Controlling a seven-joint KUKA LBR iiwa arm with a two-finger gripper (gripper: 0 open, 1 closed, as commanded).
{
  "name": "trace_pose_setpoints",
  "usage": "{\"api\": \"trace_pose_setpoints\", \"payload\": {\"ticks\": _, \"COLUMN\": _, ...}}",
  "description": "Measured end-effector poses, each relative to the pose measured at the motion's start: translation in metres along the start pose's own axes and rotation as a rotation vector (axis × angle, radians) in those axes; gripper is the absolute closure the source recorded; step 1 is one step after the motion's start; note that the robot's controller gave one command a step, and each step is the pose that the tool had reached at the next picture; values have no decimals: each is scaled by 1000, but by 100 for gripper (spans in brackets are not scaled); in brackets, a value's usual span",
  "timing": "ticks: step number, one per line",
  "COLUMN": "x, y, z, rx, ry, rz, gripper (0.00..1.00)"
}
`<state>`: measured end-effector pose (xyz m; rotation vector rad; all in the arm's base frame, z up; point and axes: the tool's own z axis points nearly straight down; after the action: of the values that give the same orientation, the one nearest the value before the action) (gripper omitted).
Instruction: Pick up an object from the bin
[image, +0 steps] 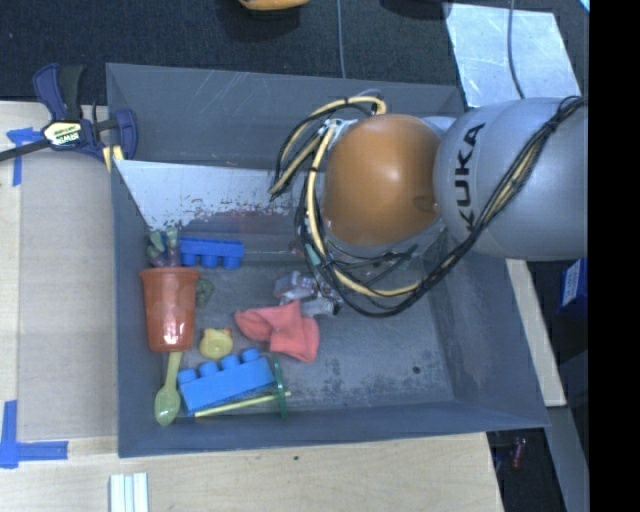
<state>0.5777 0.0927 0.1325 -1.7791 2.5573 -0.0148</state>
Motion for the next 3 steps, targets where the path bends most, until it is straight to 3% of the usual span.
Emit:
{"api": "trace_pose_setpoints", "payload": {"ticks": 1, "x": 6, "y": 5, "z": 4, "rx": 9, "ry": -4, "rz": -9, "gripper": 100}}
{"api": "trace_pose_setpoints", "payload": {"ticks": 2, "x": -30, "y": -27, "z": 50, "rx": 12, "ry": -7, "rz": -42, "gripper": 100}}
{"api": "trace_pose_setpoints", "payload": {"ticks": 3, "x": 0, "y": -43, "z": 60, "rx": 6, "ry": -7, "rz": -170, "gripper": 100}}
